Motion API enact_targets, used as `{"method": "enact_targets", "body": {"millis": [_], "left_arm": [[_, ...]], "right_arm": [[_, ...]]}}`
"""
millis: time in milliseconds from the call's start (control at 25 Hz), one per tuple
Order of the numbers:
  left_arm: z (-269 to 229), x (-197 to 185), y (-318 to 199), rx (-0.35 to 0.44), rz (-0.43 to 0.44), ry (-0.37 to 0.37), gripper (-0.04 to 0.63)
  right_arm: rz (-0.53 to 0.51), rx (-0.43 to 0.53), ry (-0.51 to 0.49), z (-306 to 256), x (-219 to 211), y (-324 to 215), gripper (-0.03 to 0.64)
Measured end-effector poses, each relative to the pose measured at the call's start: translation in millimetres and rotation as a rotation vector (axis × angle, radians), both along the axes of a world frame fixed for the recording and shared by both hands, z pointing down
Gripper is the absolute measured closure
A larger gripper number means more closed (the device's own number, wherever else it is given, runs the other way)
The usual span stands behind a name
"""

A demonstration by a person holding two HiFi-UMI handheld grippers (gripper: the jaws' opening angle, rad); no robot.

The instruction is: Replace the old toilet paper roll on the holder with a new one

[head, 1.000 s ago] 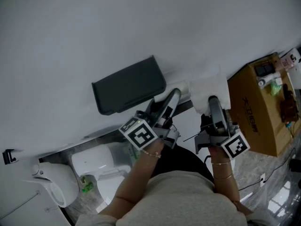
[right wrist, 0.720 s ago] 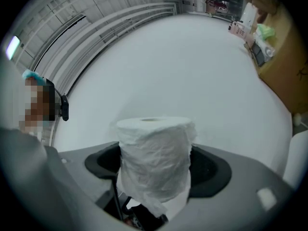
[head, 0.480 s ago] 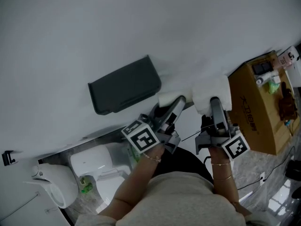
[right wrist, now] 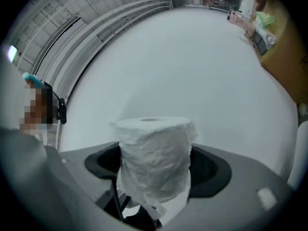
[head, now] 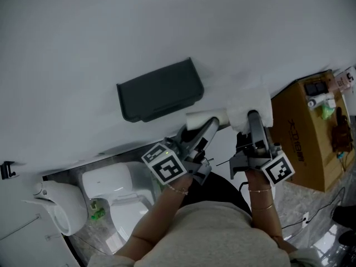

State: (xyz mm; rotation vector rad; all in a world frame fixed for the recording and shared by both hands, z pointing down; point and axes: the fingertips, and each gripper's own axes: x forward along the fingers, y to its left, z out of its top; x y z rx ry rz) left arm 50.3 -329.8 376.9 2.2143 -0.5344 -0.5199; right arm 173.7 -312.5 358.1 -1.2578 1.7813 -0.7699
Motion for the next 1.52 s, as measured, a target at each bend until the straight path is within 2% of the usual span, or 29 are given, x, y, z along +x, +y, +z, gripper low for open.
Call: {"method": "enact_targets", "body": {"millis": [200,680,1080,1520], "left_arm": [[2.2,-16.4,6.0,-0.009,-0.033,-0.011,0.383],[6.5,-91.7,-2.6,-0.031,-0.157,-0.005,0.383],[3.7,-95.5,-2.5,-0.015,-0.201,-0.014,0.383],[-3.0,-96.1,0.4,0.020,-0.229,-0.025,0.383]], "right_arm": [[-0.061,0.001,-0.004,0.2,-18.6,-9.5,0.202],[-0.172,0.000,-0.032,1.2,-88.4,-46.2,0.202],[-0.218,0.040,-0.062,-7.7,-93.0,-50.1,0.202],[-0.260,0.028,-0.082,-2.4,-102.3,-52.5,0.202]]}}
